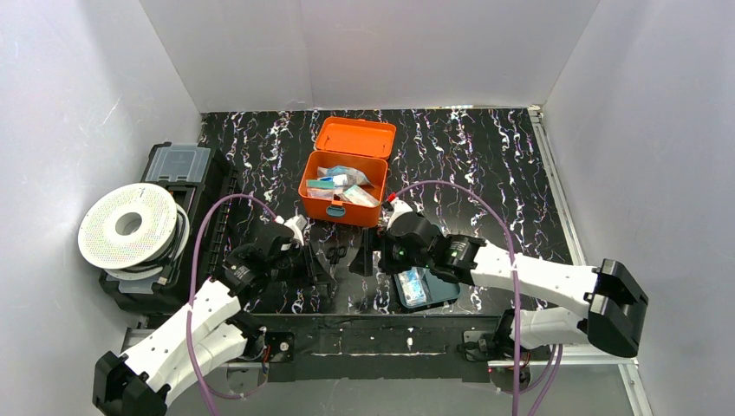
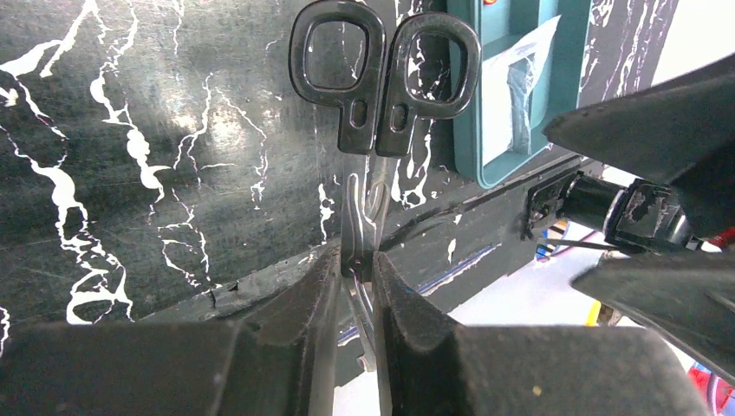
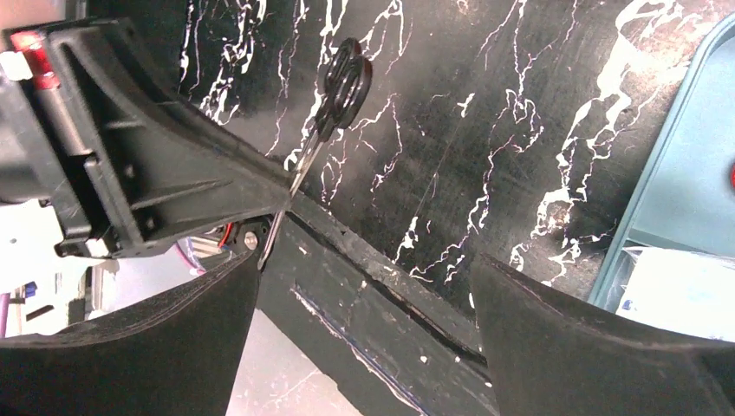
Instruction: Organize the medicine kit
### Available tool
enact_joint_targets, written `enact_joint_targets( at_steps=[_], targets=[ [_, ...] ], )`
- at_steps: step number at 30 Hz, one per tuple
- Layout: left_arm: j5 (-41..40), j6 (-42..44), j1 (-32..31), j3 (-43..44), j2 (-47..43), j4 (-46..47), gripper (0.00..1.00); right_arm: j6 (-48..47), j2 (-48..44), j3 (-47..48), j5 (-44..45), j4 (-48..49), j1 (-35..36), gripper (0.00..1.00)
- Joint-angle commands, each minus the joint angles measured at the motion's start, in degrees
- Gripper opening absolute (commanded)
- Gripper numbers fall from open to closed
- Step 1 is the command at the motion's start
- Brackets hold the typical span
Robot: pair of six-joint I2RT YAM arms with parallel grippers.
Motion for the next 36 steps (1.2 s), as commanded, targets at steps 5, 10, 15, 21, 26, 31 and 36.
enact_joint_targets(
  at_steps=[5, 10, 15, 21, 26, 31, 36],
  targets=[
    [1.4, -0.9, -2.5, 0.1, -2.6, -1.0, 0.00, 4.6, 4.0, 5.1, 4.4, 4.9, 0.4, 0.88],
    [2.0, -0.5, -3.2, 0.5, -2.9, -1.0, 0.00, 5.2, 6.1, 7.3, 5.6, 5.2, 0.4, 0.85],
    [2.7, 0.2, -3.6, 1.3, -3.2, -1.0, 0.00, 5.7, 8.3, 9.5, 5.7, 4.1, 0.5, 0.78],
    [3.5, 0.4, -3.8, 1.5, -3.6, -0.5, 0.00, 6.4, 10.3, 10.4, 4.9, 4.7, 0.4, 0.68],
    [4.0, 0.7, -3.8, 1.9, -4.4, -0.1, 0.00, 7.0, 11.6, 11.0, 4.5, 4.6, 0.4, 0.63],
    [5.0, 0.9, -3.8, 1.8, -4.5, 0.6, 0.00, 7.5, 12.7, 11.7, 3.6, 5.2, 0.4, 0.51],
    [5.6, 1.1, -4.0, 1.2, -5.5, 1.9, 0.00, 7.6, 12.8, 11.9, 3.1, 5.6, 0.5, 0.28]
  ],
)
